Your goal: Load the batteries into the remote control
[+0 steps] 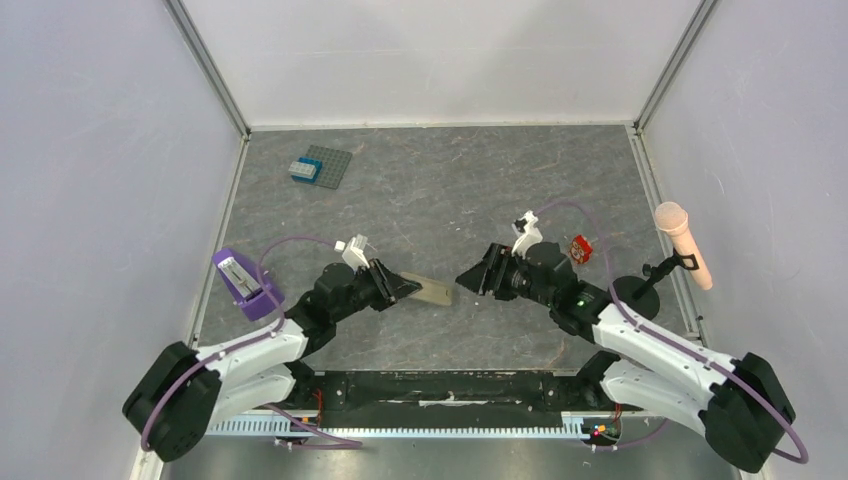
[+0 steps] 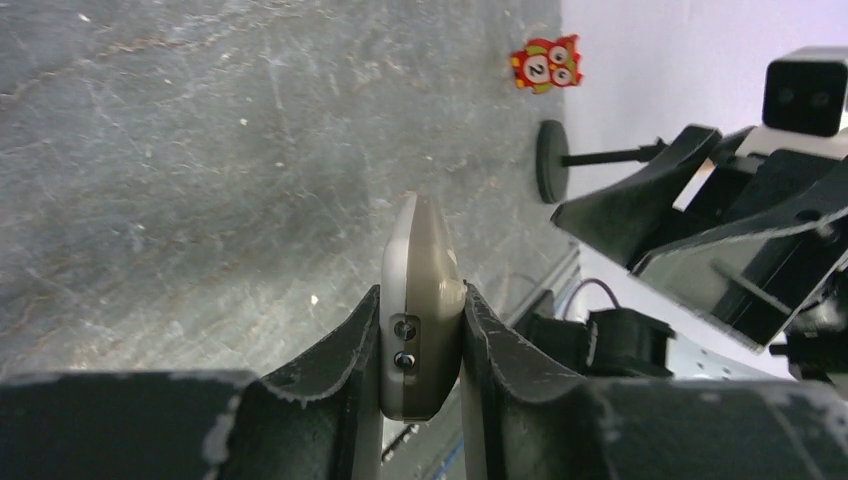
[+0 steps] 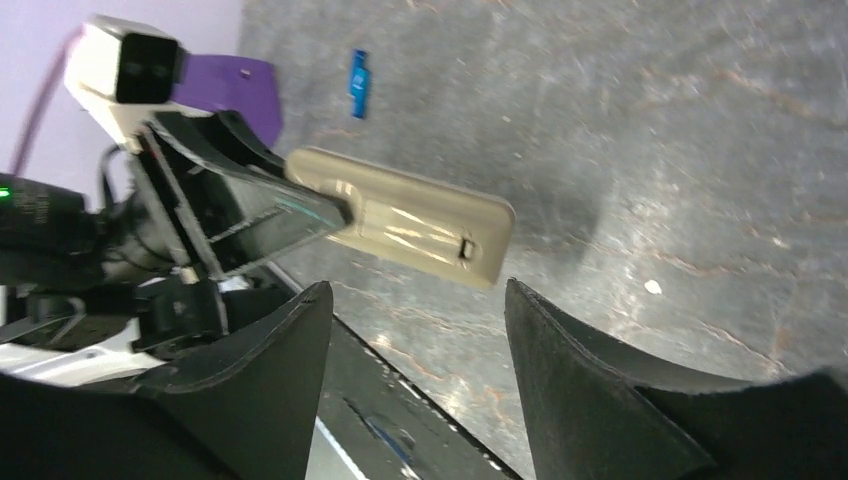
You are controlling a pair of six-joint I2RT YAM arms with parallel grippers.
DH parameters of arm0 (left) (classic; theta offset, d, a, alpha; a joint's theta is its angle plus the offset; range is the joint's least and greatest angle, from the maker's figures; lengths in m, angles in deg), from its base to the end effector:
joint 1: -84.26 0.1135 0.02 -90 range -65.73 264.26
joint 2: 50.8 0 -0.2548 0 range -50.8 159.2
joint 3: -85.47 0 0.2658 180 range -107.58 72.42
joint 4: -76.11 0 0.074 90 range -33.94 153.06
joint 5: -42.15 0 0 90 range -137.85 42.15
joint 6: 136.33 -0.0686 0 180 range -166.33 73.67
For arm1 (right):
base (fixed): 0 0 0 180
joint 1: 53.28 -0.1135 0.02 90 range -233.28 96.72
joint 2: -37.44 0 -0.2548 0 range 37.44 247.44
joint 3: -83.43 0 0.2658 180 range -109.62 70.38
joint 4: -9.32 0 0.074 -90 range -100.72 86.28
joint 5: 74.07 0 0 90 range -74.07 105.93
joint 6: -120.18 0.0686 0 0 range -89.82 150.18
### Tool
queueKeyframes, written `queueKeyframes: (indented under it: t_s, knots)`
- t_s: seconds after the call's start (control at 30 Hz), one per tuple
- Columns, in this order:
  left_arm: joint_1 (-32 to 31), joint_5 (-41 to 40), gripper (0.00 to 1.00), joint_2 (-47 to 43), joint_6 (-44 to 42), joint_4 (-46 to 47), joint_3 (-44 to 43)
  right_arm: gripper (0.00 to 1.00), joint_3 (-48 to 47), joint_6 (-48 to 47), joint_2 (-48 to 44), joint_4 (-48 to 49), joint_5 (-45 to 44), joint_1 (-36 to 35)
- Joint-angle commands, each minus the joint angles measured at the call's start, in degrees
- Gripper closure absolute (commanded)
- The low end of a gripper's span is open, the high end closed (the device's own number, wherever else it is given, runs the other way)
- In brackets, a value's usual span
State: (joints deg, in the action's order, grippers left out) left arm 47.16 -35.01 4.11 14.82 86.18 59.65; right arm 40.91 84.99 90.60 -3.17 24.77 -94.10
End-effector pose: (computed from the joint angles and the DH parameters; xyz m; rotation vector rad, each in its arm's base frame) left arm 0.1814 -0.1563 0.1468 -0.2777 2.1273 -1.3104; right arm 0.1890 0.1772 0.2126 0.1554 2.1828 1.1827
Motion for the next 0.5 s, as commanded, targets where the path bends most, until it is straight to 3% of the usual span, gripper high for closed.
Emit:
queueKeyframes:
  t_s: [0.0,0.13,0.3,0.47]
  knots:
    - [-2.38,-9.19,0.98,5.35,-2.34,10.10,-0.80,0.35,3.19,0.67,3.91,5.70,-3.16,-1.57]
    - [-3.23,-11.09,0.98,8.39,-1.89,12.88,1.96,0.37,5.82,1.44,7.56,13.49,-2.47,-3.39]
    - [-3.33,-11.04,0.98,10.57,-1.55,14.43,4.43,0.64,7.78,4.38,13.58,21.29,-1.06,-5.19]
    - [-3.33,-11.19,0.98,11.00,-1.81,14.19,6.11,0.66,6.86,4.56,19.20,24.30,-0.84,-5.68]
